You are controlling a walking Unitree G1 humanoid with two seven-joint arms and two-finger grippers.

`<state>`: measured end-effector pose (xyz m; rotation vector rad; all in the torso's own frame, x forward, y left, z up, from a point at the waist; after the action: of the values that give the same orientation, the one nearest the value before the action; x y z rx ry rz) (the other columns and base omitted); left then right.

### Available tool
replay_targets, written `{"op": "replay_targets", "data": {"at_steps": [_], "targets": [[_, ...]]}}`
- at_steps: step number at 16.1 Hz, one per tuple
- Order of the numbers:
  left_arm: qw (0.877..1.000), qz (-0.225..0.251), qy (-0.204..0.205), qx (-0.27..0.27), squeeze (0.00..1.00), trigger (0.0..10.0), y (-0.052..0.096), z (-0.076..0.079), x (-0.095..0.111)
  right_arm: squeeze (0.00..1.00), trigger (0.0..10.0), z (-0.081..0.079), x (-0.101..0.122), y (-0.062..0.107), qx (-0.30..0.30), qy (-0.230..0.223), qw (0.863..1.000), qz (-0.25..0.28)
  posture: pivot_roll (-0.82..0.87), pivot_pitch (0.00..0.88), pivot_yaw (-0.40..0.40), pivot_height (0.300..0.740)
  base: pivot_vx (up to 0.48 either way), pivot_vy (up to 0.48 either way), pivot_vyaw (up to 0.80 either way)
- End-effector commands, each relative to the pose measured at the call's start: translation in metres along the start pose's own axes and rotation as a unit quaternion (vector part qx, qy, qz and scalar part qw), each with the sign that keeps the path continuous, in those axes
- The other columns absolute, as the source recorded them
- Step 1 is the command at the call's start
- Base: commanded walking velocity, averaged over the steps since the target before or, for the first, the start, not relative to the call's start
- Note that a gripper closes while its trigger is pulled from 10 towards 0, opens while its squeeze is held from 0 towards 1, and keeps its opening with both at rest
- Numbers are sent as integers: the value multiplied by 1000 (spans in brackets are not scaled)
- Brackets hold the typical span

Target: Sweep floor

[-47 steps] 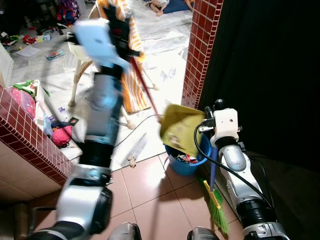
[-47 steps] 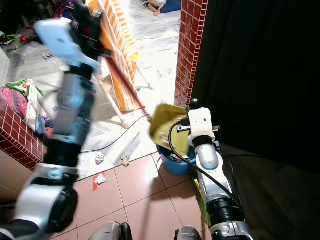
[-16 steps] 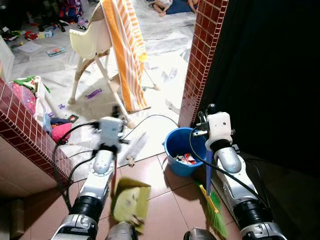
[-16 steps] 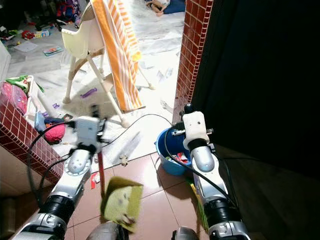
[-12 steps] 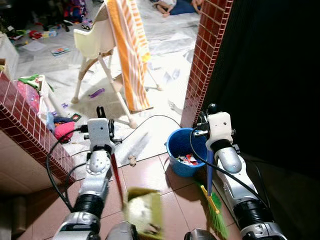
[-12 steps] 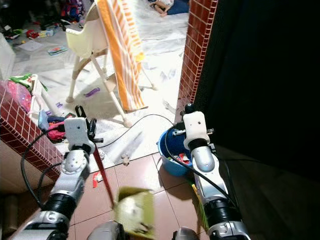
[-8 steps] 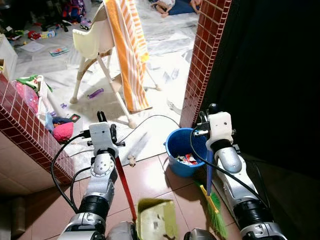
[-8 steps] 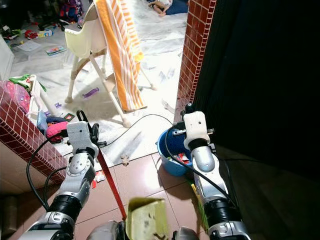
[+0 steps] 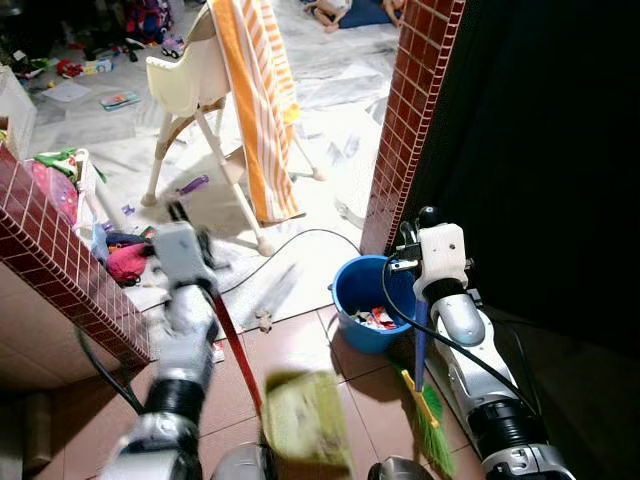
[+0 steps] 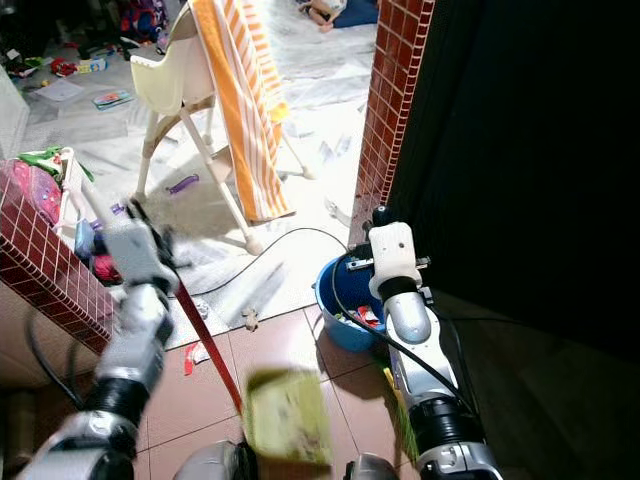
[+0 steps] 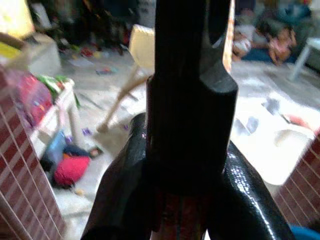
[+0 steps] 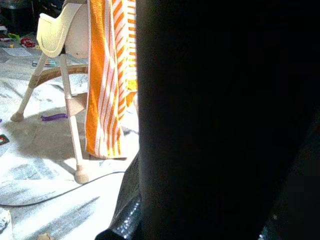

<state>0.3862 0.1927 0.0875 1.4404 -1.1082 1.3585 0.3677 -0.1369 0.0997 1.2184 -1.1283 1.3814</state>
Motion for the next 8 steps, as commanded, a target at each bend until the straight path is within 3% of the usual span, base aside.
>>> {"op": "replay_targets", "data": {"at_steps": [1, 3, 6, 8], "targets": [[999, 41, 7, 7, 0, 10000, -9, -4, 27, 0, 10000, -1, 7, -4, 4, 2, 1000, 14, -90, 0, 27, 740, 0, 0, 0], [1000, 22, 1, 12, 0, 10000, -8, -9, 16, 0, 10000, -10, 14, -7, 24, 0, 999, 26, -90, 0, 30, 740, 0, 0, 0], [1000, 13, -4, 8, 0, 10000, 0, -4, 7, 0, 10000, -13, 15, -5, 31, 1, 999, 29, -87, 0, 30, 740, 0, 0, 785], [1000, 17, 2, 5, 0, 10000, 0, 0, 11, 0, 10000, -12, 13, -5, 25, -6, 999, 25, -89, 0, 32, 740, 0, 0, 244]]}}
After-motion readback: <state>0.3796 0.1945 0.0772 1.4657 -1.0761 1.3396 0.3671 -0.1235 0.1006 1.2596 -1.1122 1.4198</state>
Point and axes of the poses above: a point about 5 cm out from each wrist's last joint towards the gripper, its own y axis pointing back from the gripper into the wrist, its own x axis along the axis of the wrist's last joint, z = x × y, the point moved 6 cm from there along -y, pointing out of the wrist towards the gripper, and after that the axes turned 8 degrees about -y, right-handed, at the moved point
